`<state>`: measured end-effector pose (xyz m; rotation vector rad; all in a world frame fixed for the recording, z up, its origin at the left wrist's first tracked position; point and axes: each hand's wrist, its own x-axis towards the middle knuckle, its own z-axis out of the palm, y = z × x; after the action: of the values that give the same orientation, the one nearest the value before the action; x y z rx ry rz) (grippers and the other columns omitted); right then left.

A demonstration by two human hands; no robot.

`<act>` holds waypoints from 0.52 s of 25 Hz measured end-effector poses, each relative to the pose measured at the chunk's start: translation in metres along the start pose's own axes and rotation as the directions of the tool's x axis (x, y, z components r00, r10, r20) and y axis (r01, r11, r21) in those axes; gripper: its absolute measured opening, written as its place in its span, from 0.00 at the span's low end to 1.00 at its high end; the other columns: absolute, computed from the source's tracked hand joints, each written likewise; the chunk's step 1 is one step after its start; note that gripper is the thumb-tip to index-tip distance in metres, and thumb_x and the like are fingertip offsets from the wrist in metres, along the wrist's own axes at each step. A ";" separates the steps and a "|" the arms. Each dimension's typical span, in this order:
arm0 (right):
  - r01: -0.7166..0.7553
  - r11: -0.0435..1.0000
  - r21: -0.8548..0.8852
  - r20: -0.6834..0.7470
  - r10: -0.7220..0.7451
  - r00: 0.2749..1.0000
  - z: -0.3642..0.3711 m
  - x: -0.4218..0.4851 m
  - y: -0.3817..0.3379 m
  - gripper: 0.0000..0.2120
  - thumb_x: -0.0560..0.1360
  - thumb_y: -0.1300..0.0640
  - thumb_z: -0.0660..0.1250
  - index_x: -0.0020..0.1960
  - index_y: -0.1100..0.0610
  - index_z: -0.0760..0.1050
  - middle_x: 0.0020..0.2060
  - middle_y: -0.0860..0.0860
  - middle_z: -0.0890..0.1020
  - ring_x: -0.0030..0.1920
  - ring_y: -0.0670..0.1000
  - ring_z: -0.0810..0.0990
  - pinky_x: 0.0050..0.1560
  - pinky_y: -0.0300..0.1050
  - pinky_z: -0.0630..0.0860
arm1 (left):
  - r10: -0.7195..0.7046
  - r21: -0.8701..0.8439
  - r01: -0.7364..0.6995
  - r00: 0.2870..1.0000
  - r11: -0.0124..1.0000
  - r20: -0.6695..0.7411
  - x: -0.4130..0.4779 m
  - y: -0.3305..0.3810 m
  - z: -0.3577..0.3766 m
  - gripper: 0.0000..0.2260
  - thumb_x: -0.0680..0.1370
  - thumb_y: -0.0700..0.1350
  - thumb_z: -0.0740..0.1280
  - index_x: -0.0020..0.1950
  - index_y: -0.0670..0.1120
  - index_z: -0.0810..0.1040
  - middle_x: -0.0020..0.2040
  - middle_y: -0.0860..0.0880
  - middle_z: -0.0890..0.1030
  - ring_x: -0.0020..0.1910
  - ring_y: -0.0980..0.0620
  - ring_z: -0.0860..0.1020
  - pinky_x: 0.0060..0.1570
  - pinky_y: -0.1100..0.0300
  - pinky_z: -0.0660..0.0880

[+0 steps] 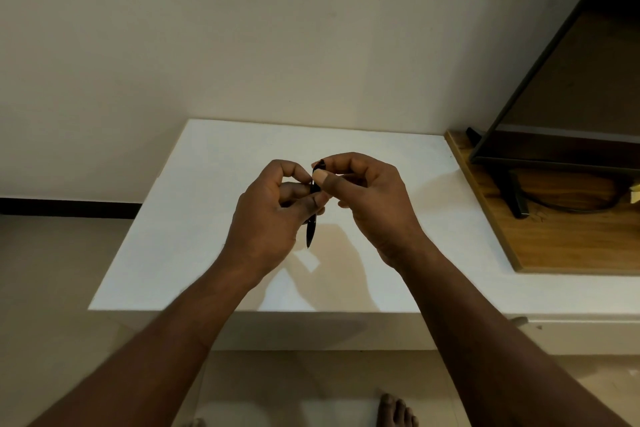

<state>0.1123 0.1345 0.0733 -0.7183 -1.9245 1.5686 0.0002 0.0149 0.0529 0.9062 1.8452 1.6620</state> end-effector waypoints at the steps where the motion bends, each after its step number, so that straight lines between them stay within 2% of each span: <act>1: 0.011 1.000 -0.006 0.003 -0.011 1.000 0.000 0.000 0.000 0.04 0.76 0.52 0.75 0.51 0.49 0.87 0.48 0.44 0.89 0.47 0.44 0.86 0.48 0.41 0.76 | 0.002 -0.005 -0.002 1.000 1.000 0.007 0.000 0.000 0.000 0.10 0.78 0.46 0.74 0.55 0.52 0.75 0.47 0.51 0.89 0.46 0.51 0.88 0.56 0.42 0.82; 5: 0.082 0.997 -0.013 -0.056 -0.082 0.995 0.001 0.001 0.001 0.04 0.76 0.55 0.76 0.51 0.51 0.86 0.45 0.45 0.89 0.46 0.43 0.86 0.47 0.39 0.77 | -0.020 0.011 0.020 1.000 1.000 0.001 0.001 -0.003 -0.001 0.11 0.76 0.49 0.76 0.55 0.55 0.77 0.48 0.52 0.89 0.51 0.49 0.87 0.57 0.38 0.81; 9: 0.141 0.988 -0.068 -0.104 -0.148 0.984 0.000 0.001 0.001 0.09 0.76 0.56 0.77 0.56 0.49 0.85 0.43 0.44 0.89 0.48 0.44 0.87 0.49 0.33 0.78 | -0.019 0.057 0.020 1.000 0.998 -0.015 0.002 -0.005 -0.002 0.08 0.76 0.48 0.77 0.52 0.53 0.82 0.46 0.53 0.88 0.50 0.54 0.86 0.56 0.41 0.82; 13: 0.119 0.989 -0.090 -0.091 -0.127 0.988 0.001 0.001 0.000 0.06 0.76 0.55 0.76 0.52 0.48 0.87 0.46 0.40 0.89 0.49 0.42 0.86 0.51 0.38 0.78 | -0.027 0.080 0.028 1.000 0.996 -0.006 0.003 -0.005 -0.003 0.04 0.76 0.49 0.76 0.50 0.53 0.85 0.45 0.54 0.88 0.50 0.53 0.86 0.55 0.43 0.83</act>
<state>0.1109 0.1347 0.0729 -0.6836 -1.9348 1.3608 -0.0047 0.0148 0.0483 0.9060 1.9315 1.5851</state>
